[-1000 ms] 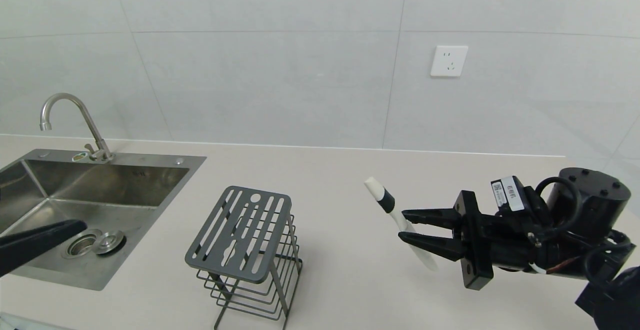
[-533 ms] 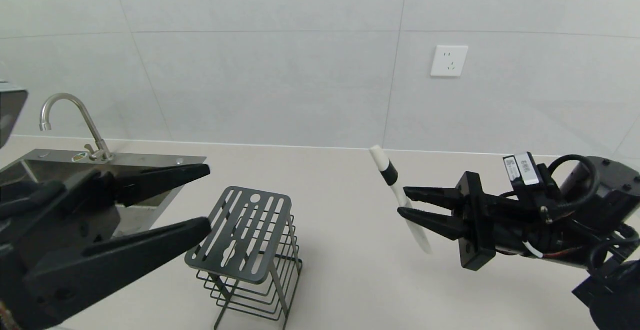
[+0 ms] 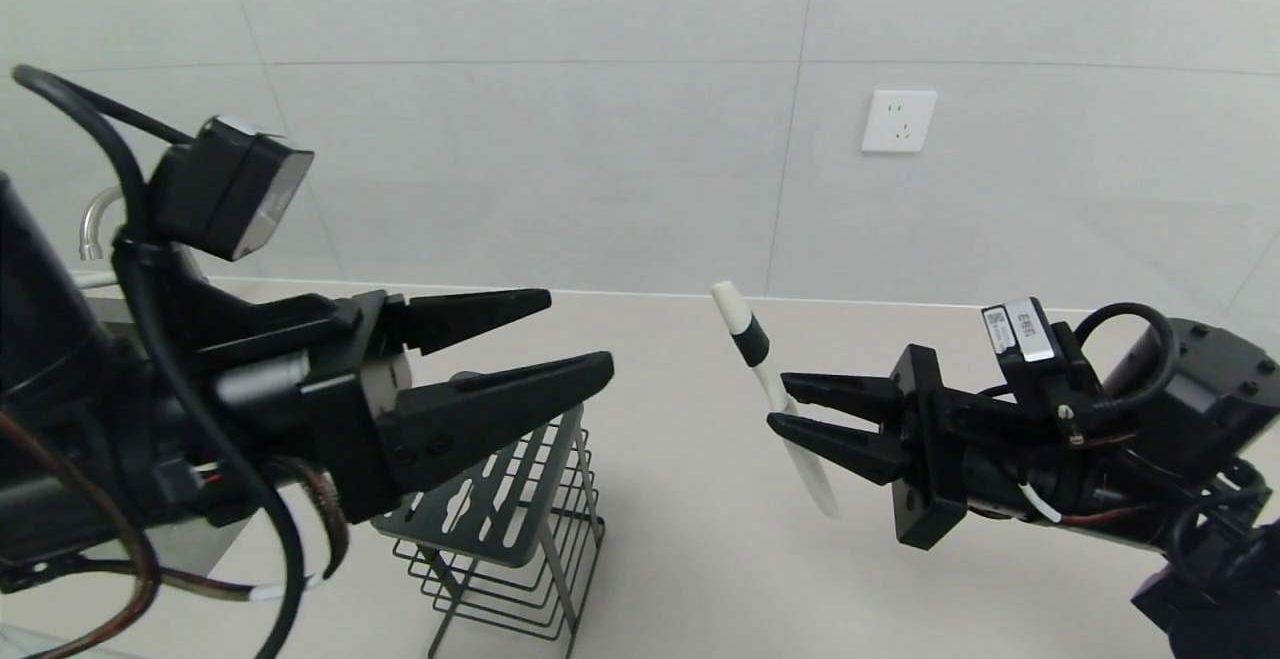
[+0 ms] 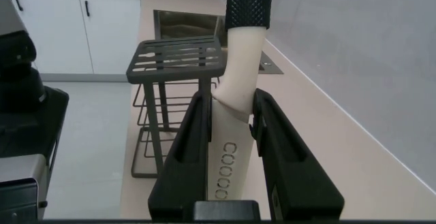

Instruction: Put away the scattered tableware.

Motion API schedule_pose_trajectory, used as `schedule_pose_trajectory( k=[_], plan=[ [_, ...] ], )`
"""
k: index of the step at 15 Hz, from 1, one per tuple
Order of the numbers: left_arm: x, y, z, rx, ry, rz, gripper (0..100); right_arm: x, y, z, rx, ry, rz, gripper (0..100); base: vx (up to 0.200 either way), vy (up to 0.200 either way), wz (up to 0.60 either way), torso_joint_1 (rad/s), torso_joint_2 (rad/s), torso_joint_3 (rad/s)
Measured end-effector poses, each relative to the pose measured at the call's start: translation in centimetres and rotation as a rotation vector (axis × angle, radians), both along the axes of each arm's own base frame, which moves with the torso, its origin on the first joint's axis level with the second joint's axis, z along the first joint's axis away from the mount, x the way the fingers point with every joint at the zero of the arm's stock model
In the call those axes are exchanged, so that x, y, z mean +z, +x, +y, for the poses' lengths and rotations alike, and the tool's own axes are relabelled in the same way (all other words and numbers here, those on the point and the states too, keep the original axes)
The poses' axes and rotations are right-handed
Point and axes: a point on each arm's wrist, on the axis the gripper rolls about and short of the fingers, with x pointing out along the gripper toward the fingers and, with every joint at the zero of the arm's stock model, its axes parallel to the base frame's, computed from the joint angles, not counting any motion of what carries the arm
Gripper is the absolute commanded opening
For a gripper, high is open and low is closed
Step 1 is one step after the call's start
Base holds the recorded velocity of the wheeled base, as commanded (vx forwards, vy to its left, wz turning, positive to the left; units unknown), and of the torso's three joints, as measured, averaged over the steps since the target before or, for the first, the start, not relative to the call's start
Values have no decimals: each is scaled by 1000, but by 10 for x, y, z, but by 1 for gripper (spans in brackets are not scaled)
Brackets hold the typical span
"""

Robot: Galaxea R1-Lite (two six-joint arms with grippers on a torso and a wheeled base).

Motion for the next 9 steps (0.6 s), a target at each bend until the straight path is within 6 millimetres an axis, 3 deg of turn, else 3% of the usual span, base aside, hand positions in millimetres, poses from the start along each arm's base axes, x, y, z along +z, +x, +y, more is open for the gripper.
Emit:
schedule_pose_trajectory(
  k=[4,9],
  plan=[
    [-19,8,-39,-9,-1,6,100,1,-2,3,12,2,-5,0,0,0,0,0,0,0],
    [-32,15,-52,-22,38,17,100,2,-2,5,1,5,-9,0,0,0,0,0,0,0]
  ],
)
